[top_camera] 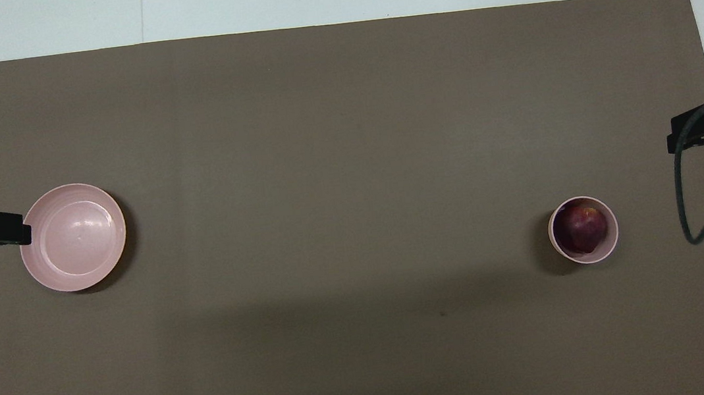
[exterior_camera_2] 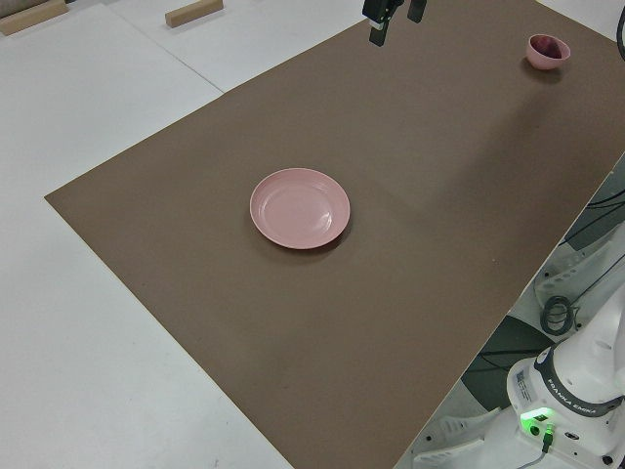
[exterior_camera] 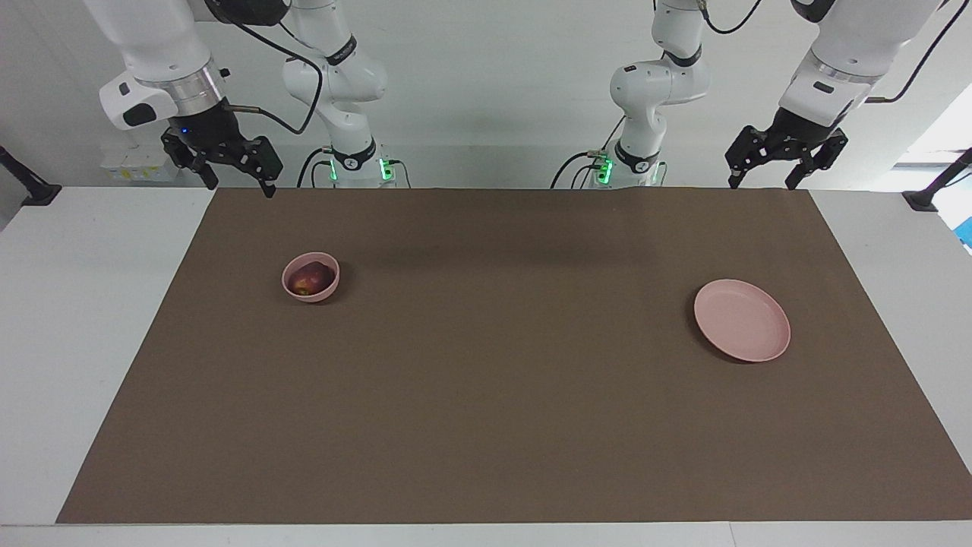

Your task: Move apple from plate to bowl

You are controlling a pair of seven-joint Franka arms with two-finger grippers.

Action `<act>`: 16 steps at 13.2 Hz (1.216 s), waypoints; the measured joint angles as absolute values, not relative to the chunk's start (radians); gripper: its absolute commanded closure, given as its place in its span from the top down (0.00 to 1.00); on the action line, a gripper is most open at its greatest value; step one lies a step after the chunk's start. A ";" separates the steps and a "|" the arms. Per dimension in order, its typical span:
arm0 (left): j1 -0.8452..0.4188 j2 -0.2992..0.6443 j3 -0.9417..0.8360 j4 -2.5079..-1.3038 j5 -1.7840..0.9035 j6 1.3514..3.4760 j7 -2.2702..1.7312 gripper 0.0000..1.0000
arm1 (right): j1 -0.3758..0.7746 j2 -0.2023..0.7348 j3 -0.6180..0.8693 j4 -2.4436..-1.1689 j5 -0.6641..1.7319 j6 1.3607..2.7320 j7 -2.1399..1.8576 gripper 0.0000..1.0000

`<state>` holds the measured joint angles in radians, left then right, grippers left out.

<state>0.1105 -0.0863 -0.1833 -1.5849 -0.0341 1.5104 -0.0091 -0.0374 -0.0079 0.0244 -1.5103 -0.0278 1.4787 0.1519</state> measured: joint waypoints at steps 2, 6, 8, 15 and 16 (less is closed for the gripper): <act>0.111 -0.086 -0.183 -1.585 -0.034 1.510 -0.009 1.00 | -0.038 -0.008 0.024 -1.510 -0.028 1.481 0.152 1.00; 0.111 -0.086 -0.183 -1.585 -0.034 1.510 -0.009 1.00 | -0.038 -0.008 0.024 -1.510 -0.028 1.495 0.152 1.00; 0.111 -0.086 -0.183 -1.585 -0.034 1.510 -0.009 1.00 | -0.038 -0.008 0.024 -1.510 -0.028 1.495 0.152 1.00; 0.111 -0.086 -0.183 -1.585 -0.034 1.510 -0.009 1.00 | -0.038 -0.008 0.023 -1.510 -0.028 1.502 0.152 1.00; 0.111 -0.086 -0.183 -1.585 -0.034 1.510 -0.009 1.00 | -0.038 -0.008 0.023 -1.510 -0.028 1.506 0.152 1.00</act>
